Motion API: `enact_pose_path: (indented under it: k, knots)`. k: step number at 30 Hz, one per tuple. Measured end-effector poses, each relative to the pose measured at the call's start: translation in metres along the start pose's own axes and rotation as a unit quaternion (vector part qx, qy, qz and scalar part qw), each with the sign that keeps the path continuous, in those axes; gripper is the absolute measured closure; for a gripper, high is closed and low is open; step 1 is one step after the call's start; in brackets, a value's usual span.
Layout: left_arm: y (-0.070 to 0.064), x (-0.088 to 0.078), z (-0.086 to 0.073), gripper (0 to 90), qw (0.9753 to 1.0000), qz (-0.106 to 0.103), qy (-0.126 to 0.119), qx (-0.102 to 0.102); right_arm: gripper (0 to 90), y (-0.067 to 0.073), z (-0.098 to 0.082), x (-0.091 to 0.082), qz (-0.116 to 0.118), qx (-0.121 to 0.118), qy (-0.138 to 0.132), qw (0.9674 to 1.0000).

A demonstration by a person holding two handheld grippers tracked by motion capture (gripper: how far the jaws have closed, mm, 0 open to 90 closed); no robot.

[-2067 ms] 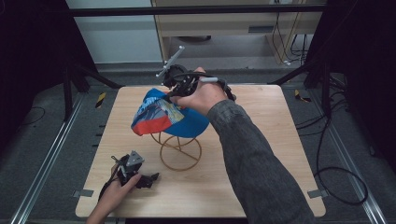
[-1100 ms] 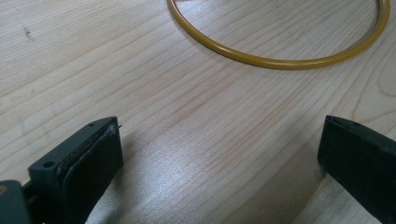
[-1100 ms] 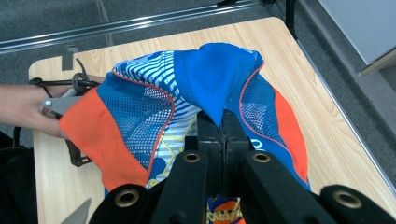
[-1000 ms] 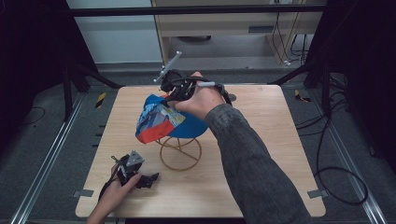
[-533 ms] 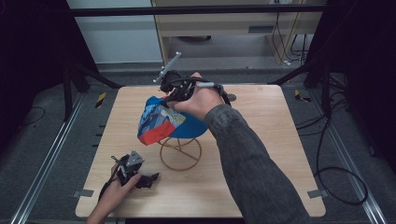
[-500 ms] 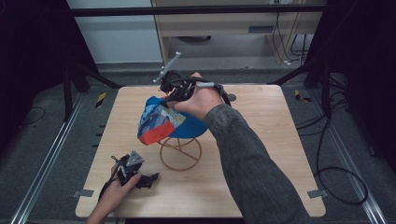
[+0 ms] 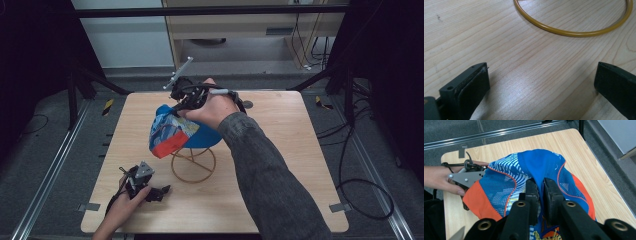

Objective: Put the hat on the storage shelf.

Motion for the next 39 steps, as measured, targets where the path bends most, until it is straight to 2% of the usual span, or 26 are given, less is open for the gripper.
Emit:
enact_pose_path:
  k: [6, 9, 13, 18, 24, 39]
  knots:
    - [0.000, 0.000, 0.000, 0.0, 1.0000, 0.000, 0.000, 0.000, 70.7, -0.002, 0.000, 0.000, -0.006, 0.007, -0.003, 1.0000]
    - [0.000, 0.000, 0.000, 0.0, 1.0000, 0.000, 0.000, 0.000, 68.4, -0.002, -0.001, 0.001, -0.006, 0.007, -0.004, 0.9999]
    - [0.000, 0.000, 0.000, 0.0, 1.0000, 0.000, 0.000, 0.000, 58.9, -0.001, -0.003, 0.000, -0.009, 0.011, -0.001, 0.9999]
    - [0.000, 0.000, 0.000, 0.0, 1.0000, 0.000, 0.000, 0.000, 52.0, -0.001, -0.003, -0.002, -0.009, 0.015, -0.002, 0.9998]
    - [0.000, 0.000, 0.000, 0.0, 1.0000, 0.000, 0.000, 0.000, 36.6, -0.002, -0.004, -0.009, -0.023, 0.022, -0.008, 0.9995]
    - [0.000, 0.000, 0.000, 0.0, 1.0000, 0.000, 0.000, 0.000, 14.1, -0.011, -0.015, -0.031, -0.055, 0.051, -0.030, 0.9967]
Point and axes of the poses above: each handheld gripper's, and its own axes: x roughly forward along the jaws, z roughly out of its top, y roughly to its left, the point moved 9 cm from there along x, roughly forward along the jaws, and after that the axes turned 4 degrees about -x, right-handed, at the moved point
